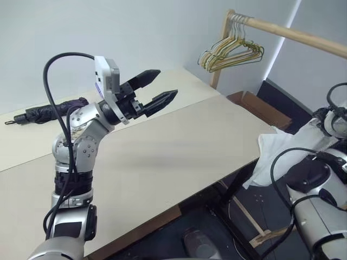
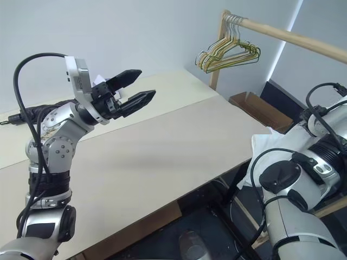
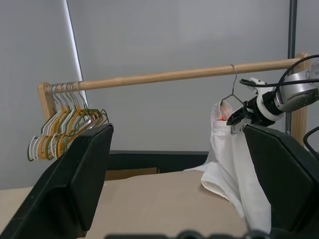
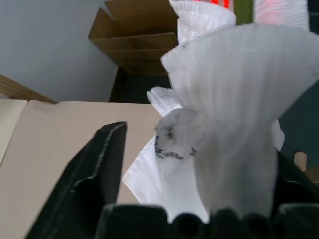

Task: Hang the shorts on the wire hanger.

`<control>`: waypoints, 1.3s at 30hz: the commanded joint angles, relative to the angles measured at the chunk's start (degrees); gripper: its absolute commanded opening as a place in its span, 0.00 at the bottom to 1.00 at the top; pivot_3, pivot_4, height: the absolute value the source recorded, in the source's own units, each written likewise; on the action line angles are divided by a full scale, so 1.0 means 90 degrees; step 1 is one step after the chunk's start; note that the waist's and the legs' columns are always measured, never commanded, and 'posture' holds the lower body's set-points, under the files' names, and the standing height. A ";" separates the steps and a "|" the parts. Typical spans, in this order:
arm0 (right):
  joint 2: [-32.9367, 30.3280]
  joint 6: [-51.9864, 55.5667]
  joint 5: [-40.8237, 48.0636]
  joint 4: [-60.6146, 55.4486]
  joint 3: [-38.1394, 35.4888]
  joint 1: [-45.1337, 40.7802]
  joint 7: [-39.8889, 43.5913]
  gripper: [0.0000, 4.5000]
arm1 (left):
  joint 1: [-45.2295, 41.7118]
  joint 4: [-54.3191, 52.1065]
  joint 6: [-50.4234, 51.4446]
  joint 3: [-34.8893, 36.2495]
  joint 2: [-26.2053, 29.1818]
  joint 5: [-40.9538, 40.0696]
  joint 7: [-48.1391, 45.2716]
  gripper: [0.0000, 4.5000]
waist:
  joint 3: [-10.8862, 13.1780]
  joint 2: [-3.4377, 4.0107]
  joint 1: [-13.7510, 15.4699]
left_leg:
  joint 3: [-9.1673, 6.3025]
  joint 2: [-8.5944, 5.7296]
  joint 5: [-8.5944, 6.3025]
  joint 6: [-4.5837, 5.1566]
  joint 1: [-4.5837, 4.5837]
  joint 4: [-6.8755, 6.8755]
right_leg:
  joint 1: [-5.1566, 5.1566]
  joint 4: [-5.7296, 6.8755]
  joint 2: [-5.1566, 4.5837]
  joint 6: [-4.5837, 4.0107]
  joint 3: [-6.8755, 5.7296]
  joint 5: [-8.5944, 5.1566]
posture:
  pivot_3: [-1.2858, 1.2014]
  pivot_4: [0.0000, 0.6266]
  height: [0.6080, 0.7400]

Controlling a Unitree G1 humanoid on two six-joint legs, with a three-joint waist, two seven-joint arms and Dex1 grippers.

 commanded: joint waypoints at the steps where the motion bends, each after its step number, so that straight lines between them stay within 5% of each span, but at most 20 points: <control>1: -0.0070 -0.0552 0.0026 -0.0385 0.0523 0.0224 -0.0028 1.00 | -0.0115 -0.0145 -0.0113 0.0009 0.0033 0.0039 0.0032 1.00 | 0.0000 0.0000 0.0000 | 0.0000 0.0000 0.0000 0.0000 0.0000 0.0000 | 0.0000 0.0000 -0.0001 0.0001 0.0000 0.0000 | 0.38 0.01 1.00; 14: 0.0981 -0.4470 -0.0952 -0.2992 0.2841 0.2889 -0.0768 1.00 | -0.0054 -0.0237 -0.0113 0.0032 0.0092 0.0026 0.0023 1.00 | 0.0002 0.0002 -0.0006 | 0.0000 0.0006 -0.0001 -0.0001 0.0004 -0.0006 | -0.0001 0.0004 0.0000 0.0051 0.0007 -0.0027 | 0.38 0.02 1.00; 23: 0.0918 -0.7132 -0.1951 -0.3305 0.4409 0.4080 -0.0812 1.00 | 0.0702 -0.0275 -0.0676 -0.0215 0.0418 0.0804 -0.0093 1.00 | 0.0002 0.0002 0.0017 | 0.0001 0.0005 -0.0001 -0.0002 0.0008 -0.0006 | 0.0000 0.0003 -0.0003 0.0053 0.0009 -0.0025 | 0.39 0.00 1.00; 32: -0.0274 -0.6658 0.1873 -0.2866 0.5216 0.3836 0.5000 1.00 | 0.2322 -0.0396 -0.1459 -0.0425 0.1148 0.2050 -0.0095 1.00 | 0.0014 -0.0018 0.0188 | 0.0002 0.0013 -0.0003 0.0000 0.0018 -0.0011 | 0.0005 -0.0002 -0.0001 0.0053 0.0005 -0.0023 | 0.44 0.00 1.00; 39: -0.0592 -0.7057 0.1975 -0.1369 0.6548 0.3050 0.7731 1.00 | 0.3703 -0.1757 -0.0979 0.0217 0.1326 0.1897 0.0411 1.00 | 0.0050 -0.0062 0.0868 | 0.0005 0.0036 -0.0003 -0.0001 0.0028 -0.0011 | -0.0002 0.0000 0.0014 0.0016 0.0003 -0.0001 | 0.49 0.01 1.00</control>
